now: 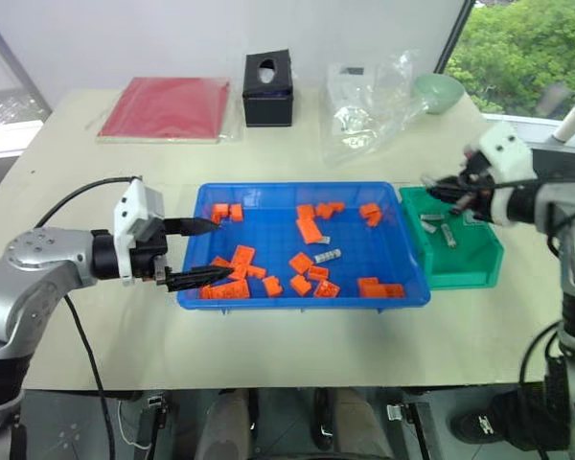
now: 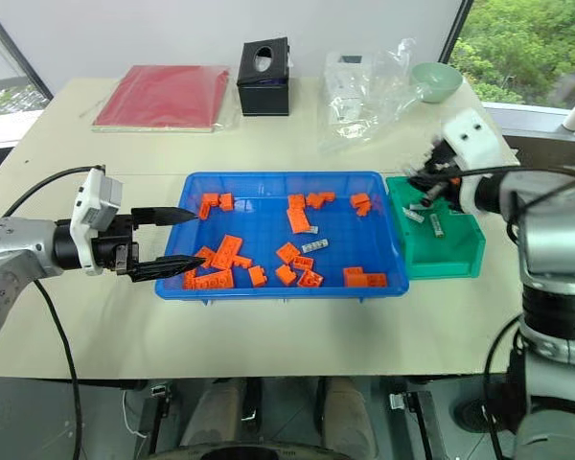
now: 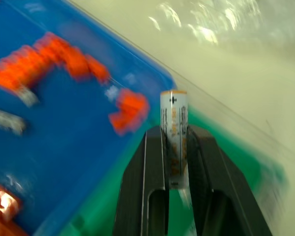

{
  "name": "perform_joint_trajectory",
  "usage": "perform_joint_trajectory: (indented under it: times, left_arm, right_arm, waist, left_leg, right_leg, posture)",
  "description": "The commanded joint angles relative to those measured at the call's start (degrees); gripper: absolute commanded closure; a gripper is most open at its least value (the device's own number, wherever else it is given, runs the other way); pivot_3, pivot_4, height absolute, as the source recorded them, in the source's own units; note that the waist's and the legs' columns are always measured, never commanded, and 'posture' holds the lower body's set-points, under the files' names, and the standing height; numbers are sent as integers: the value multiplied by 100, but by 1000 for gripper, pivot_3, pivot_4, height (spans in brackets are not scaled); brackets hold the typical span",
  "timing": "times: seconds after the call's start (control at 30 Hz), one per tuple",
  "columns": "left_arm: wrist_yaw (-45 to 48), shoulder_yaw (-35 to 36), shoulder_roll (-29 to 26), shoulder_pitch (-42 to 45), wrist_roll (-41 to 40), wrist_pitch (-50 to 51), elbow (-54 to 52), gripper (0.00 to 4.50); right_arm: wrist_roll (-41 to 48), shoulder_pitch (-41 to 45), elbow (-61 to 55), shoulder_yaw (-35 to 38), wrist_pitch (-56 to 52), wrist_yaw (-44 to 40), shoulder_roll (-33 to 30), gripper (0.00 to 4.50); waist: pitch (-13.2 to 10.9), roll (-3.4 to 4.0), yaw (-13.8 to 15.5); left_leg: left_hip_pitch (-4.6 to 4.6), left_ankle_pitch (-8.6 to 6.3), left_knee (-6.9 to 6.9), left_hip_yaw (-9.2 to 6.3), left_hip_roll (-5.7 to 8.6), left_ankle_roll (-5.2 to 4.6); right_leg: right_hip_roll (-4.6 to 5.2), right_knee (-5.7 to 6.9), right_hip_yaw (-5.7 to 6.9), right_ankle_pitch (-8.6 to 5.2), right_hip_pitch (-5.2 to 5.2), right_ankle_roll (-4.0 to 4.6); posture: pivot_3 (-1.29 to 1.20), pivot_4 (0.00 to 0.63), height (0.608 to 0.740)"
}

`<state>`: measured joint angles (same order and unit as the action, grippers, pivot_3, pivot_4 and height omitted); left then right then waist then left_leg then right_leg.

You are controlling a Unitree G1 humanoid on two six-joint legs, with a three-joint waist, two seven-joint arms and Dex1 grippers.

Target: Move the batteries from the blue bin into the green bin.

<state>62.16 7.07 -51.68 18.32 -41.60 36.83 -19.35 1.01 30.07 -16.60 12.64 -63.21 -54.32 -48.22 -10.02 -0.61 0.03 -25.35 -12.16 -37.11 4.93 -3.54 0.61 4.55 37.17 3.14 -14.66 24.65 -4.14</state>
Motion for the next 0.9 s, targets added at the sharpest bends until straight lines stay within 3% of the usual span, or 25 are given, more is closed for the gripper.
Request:
perform_joint_trajectory:
  times: [0.03,0.27,0.43,0.53,0.67,0.9]
  left_arm:
    - [118,-90,34,194,92,-126,61,0]
    - [193,-130,98,348,184,-130,160,0]
    - [129,-24,93,235,153,-75,5,0]
    - [96,-12,102,232,155,-48,-39,0]
    - [46,71,64,225,123,6,-111,0]
    - [-73,327,-40,-10,64,82,-357,0]
  right_arm:
    - [144,-274,-273,290,-77,300,-146,3978]
    - [322,17,192,38,322,688,-266,464]
    - [1267,1164,-114,-725,535,-22,146,464]
    - [1460,1351,-56,-1365,681,-395,198,464]
    - [1326,1466,404,-2468,1578,-1018,333,464]
    - [672,1630,1777,-3391,2973,-1292,682,464]
  waist:
    - [0,0,-20]
    - [-2,1,-70]
    - [-7,9,-133]
    - [-5,5,-66]
    - [-7,0,-26]
    - [-7,0,-66]
  left_leg:
    - [0,0,0,0,0,0]
    - [-1,0,0,-3,1,-1]
    - [0,0,1,0,-1,-1]
    - [-2,0,8,-16,-9,-1]
    - [-10,-1,-2,-14,0,-2]
    - [-8,-1,-11,-8,4,-4]
  right_leg:
    - [0,0,0,2,0,-3]
    - [-1,0,-1,5,0,-11]
    - [-4,1,-6,6,4,-13]
    - [-20,2,-1,6,2,-12]
    - [-4,-6,3,5,-2,-11]
    - [2,-5,2,6,-6,-12]
  posture:
    - [0,150,736]
    - [0,150,736]
    - [0,150,736]
    - [0,150,736]
    - [0,150,736]
    - [0,150,736]
